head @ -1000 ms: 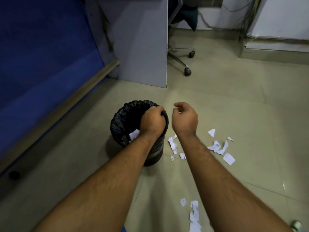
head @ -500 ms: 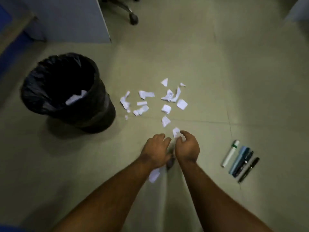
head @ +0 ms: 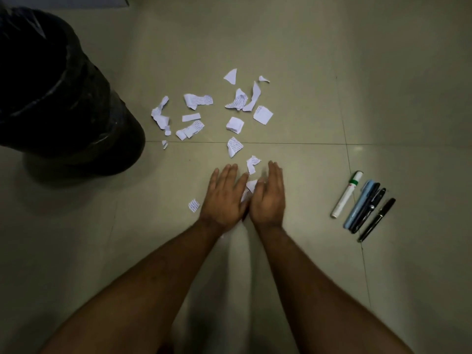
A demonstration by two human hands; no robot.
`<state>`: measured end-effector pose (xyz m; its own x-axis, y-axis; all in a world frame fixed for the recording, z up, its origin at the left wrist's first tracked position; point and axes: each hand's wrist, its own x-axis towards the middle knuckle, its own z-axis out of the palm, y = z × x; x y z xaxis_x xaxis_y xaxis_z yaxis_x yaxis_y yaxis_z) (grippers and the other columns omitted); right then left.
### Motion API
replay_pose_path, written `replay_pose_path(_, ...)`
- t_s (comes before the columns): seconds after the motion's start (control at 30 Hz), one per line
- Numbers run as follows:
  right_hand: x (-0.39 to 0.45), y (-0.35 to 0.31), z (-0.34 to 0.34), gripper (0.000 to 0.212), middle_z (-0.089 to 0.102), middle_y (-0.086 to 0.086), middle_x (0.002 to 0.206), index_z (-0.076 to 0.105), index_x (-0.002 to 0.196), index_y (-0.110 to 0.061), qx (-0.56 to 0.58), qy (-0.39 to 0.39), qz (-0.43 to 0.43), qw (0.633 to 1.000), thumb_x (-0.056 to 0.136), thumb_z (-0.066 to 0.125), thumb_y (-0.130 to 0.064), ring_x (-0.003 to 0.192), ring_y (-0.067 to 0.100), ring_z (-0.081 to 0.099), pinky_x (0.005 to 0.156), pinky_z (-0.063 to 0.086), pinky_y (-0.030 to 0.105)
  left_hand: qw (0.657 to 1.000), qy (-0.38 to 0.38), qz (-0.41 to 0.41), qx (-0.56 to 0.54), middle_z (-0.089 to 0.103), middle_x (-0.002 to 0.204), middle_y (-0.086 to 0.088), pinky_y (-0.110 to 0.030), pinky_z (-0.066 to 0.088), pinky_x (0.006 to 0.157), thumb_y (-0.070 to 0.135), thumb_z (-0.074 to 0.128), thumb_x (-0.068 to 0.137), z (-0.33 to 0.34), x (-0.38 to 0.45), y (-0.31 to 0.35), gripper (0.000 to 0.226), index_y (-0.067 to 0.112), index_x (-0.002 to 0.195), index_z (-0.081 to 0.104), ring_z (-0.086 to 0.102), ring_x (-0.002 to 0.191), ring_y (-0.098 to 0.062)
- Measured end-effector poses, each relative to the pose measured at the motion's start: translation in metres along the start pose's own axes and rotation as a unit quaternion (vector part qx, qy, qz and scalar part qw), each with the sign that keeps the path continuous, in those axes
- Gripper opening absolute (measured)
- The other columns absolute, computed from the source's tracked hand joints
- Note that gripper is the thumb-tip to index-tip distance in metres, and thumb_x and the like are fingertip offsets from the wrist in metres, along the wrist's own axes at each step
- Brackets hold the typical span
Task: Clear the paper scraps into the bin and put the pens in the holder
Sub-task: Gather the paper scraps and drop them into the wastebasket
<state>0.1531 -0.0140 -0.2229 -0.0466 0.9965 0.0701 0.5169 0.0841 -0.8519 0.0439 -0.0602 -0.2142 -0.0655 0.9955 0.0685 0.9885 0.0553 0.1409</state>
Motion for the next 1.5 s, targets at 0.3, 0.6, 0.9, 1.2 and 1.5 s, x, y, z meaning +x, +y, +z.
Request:
replay_pose_path(0.3,0.03,0.048,-0.029,0.049,0.04,0.017,0.152,0.051,0.14,-0.015,-0.297,-0.021,-0.075,0.952,0.095,0.039,-0.028,0.143,0.038,0.032,0.117,0.023,0.048,0.995,-0.02,0.078,0.055,0.045,0.149,-0.015,-0.047,0.033,0.113,0.04,0.035,0.101,0.015,0.026,0.003,0.048,0.019,0.14,0.051,0.045,0.136,-0.032)
replay_pose_path(0.6,0.051,0.034,-0.001,0.056,0.033,0.021,0.155,0.044,0.145,-0.015,-0.348,-0.027,-0.073,0.934,0.096,0.042,-0.04,0.145,0.04,0.027,0.118,0.018,0.052,0.985,-0.004,0.17,0.031,0.038,0.152,-0.021,-0.049,0.029,0.115,0.053,0.047,0.095,0.002,-0.032,-0.021,0.063,0.007,0.138,0.052,0.036,0.142,-0.035)
replay_pose_path(0.9,0.073,0.02,0.023,0.061,0.031,0.022,0.156,0.038,0.147,-0.007,-0.34,-0.013,-0.037,0.94,0.096,0.043,-0.039,0.146,0.039,0.026,0.119,0.017,0.05,0.989,0.142,0.018,0.03,0.049,0.143,-0.022,-0.05,0.032,0.114,0.055,0.055,0.091,0.013,0.033,-0.046,0.063,0.004,0.128,0.06,0.045,0.136,-0.037)
replay_pose_path(1.2,0.08,0.019,0.026,0.054,0.029,0.022,0.157,0.038,0.147,-0.006,-0.359,-0.016,-0.027,0.933,0.099,0.04,-0.03,0.146,0.039,0.024,0.12,0.015,0.05,0.991,0.11,0.012,0.069,0.053,0.14,-0.019,-0.048,0.032,0.114,0.058,0.047,0.094,0.008,0.079,-0.074,0.065,0.007,0.132,0.058,0.046,0.134,-0.034)
replay_pose_path(1.5,0.078,0.016,0.025,0.06,0.029,0.023,0.157,0.036,0.148,-0.005,-0.374,-0.016,-0.032,0.927,0.098,0.041,-0.038,0.145,0.04,0.025,0.119,0.017,0.052,0.892,0.076,-0.446,0.001,0.032,0.154,-0.023,-0.051,0.018,0.12,0.072,0.043,0.084,0.02,-0.006,-0.023,0.089,0.008,0.145,0.038,0.029,0.144,-0.037)
